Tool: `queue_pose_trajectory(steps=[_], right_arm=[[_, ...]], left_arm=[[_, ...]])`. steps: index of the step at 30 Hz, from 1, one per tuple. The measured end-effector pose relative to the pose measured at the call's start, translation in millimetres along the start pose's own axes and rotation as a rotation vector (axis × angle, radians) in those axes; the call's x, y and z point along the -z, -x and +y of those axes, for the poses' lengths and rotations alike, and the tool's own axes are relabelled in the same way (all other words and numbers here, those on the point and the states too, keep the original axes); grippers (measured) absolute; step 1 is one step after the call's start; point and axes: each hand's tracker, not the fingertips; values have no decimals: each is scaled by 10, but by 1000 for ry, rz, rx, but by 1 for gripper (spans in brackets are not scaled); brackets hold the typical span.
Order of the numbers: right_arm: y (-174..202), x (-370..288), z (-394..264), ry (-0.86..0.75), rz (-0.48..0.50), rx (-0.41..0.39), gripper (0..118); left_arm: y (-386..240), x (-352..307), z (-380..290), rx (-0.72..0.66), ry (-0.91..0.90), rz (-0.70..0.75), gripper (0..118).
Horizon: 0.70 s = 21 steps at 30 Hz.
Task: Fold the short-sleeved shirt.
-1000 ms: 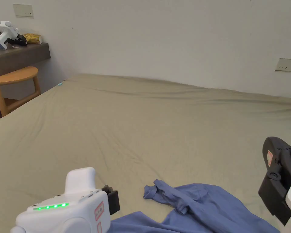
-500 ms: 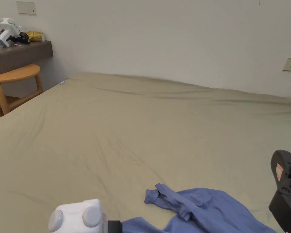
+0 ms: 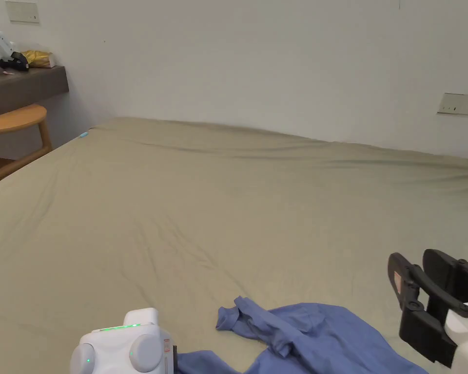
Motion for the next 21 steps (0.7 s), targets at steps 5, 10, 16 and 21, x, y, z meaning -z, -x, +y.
queue_pose_trajectory(steps=[5, 10, 16, 21], right_arm=[[-239, 654, -204, 184, 65, 25, 38], [-400, 1406, -526, 340, 161, 284, 71], [-241, 2370, -1017, 509, 75, -164, 95], [-326, 2933, -1317, 678, 276, -36, 95]], left_arm=[[-91, -230, 66, 11, -75, -70, 3], [-184, -398, 112, 78, -108, -105, 3], [-112, -395, 201, 51, -132, -149, 3], [-18, -258, 221, 26, -117, -153, 3]])
